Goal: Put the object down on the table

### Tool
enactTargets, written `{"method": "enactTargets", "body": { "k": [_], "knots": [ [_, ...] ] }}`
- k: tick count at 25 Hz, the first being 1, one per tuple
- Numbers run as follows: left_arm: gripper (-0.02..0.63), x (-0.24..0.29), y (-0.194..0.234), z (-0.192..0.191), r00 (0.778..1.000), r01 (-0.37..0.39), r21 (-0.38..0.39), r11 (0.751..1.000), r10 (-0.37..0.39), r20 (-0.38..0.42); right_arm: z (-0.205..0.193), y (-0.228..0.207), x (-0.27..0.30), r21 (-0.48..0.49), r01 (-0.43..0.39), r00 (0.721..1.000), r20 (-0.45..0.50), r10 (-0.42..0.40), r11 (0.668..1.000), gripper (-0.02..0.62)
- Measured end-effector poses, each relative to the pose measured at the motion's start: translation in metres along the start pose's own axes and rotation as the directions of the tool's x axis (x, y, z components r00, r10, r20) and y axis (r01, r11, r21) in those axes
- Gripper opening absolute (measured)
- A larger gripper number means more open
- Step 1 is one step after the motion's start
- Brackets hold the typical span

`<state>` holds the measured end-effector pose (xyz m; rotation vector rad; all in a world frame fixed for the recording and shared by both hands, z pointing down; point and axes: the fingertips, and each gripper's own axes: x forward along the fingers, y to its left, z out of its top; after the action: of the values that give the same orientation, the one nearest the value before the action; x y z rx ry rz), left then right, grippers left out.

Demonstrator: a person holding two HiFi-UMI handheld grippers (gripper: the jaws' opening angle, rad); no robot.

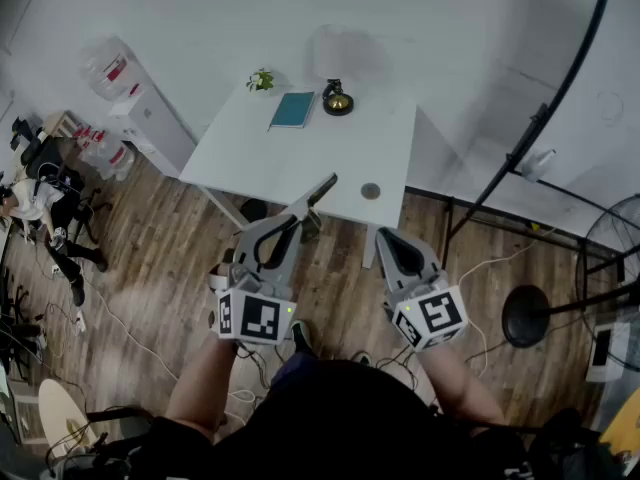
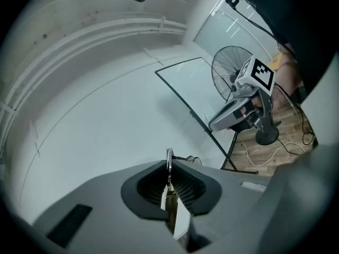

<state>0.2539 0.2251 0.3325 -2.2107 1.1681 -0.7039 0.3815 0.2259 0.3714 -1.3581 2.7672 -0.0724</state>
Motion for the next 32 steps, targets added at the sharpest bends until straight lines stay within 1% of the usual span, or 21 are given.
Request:
{"method": "enactTargets", "body": {
  "k": [5, 8, 12, 18, 22, 27, 30, 32],
  "knots": [
    [0.023, -0.009, 0.004, -0.009, 1.0, -0.027, -0.011, 1.0, 0.027, -0.002, -0.009, 0.01, 0.015, -0.013, -0.035, 0.999, -0.004, 0.035, 0.999, 0.003],
    [0.023, -0.019, 0.01, -0.025, 0.999, -0.044, -0.015, 0.999, 0.044, -0.009, -0.021, 0.024, 0.027, -0.005, -0.047, 0.999, -0.027, 0.047, 0.999, 0.003],
    [0.023, -0.038, 0.023, -0.049, 0.997, -0.075, -0.041, 0.996, 0.074, -0.012, -0.029, 0.044, 0.038, -0.009, -0.049, 0.998, -0.041, 0.048, 0.999, 0.003],
    [0.023, -0.054, 0.074, -0.085, 0.992, -0.126, -0.053, 0.991, 0.127, 0.009, -0.024, 0.051, 0.073, -0.019, 0.019, 0.999, -0.047, -0.02, 1.0, 0.005],
    [0.023, -0.062, 0.11, -0.114, 0.989, -0.147, -0.058, 0.987, 0.149, 0.026, -0.017, 0.064, 0.103, -0.031, 0.052, 0.998, -0.039, -0.053, 0.998, 0.005],
    [0.023, -0.057, 0.151, -0.152, 0.987, -0.142, -0.06, 0.988, 0.146, 0.062, -0.01, 0.085, 0.155, -0.066, 0.064, 0.997, -0.038, -0.067, 0.996, 0.005],
    [0.023, -0.057, 0.171, -0.179, 0.989, -0.125, -0.062, 0.99, 0.129, 0.075, -0.013, 0.103, 0.185, -0.077, 0.073, 0.995, -0.057, -0.077, 0.994, 0.005],
    [0.023, -0.058, 0.181, -0.196, 0.989, -0.114, -0.077, 0.991, 0.12, 0.086, -0.018, 0.113, 0.2, -0.081, 0.081, 0.994, -0.071, -0.087, 0.993, 0.005]
  ]
}}
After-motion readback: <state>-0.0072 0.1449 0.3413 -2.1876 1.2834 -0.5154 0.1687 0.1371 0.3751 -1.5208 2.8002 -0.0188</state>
